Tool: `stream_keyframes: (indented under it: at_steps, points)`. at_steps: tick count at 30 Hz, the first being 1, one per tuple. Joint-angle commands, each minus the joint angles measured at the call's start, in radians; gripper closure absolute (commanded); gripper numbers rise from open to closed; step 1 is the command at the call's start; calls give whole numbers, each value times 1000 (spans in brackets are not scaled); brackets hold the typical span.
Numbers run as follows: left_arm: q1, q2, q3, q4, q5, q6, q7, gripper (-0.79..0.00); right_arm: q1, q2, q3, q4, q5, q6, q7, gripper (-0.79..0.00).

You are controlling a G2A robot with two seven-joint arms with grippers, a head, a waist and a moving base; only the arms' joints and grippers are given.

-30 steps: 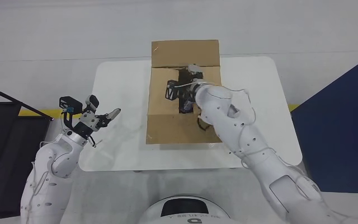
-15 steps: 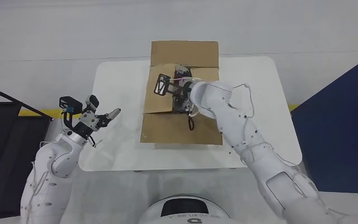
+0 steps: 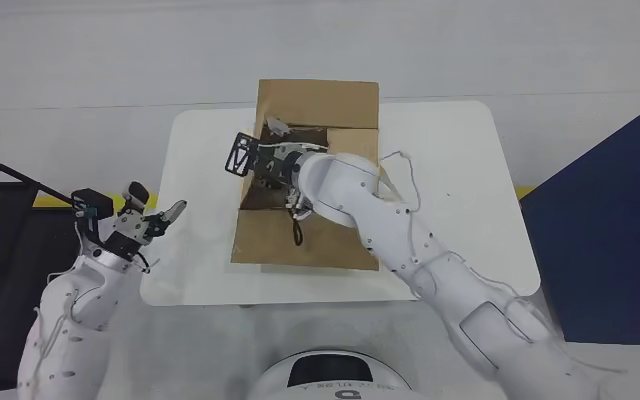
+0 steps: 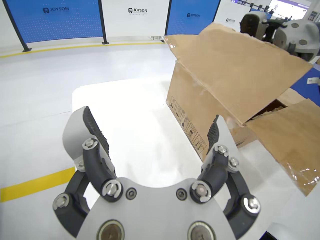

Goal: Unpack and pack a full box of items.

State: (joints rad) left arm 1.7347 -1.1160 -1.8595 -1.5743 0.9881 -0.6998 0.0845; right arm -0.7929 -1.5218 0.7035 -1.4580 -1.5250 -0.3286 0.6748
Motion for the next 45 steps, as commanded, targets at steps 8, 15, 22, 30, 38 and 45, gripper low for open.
stream_keyframes:
  at_steps: [8,15,22,30,38,45]
  points:
    - [32,18,-113,32,24,-108,38,-785,121,-107,-164,147,-12,220,-37,-785]
    - [22,25,-129,50,40,-137,34,-785,178,-202,-278,341,-7,261,-1,-785]
    - [-37,42,-146,36,69,-197,-49,-785,153,-211,-183,313,34,346,-112,-785]
    - [-193,71,-94,-128,134,-235,-268,-785,-325,-33,206,-281,-274,406,-119,-785]
    - [-445,81,153,-157,170,-251,-468,-785,-783,42,636,-612,-172,388,-287,-785]
    - [-684,57,484,-26,230,-247,-604,-785,-789,50,746,-478,-97,407,-253,-785]
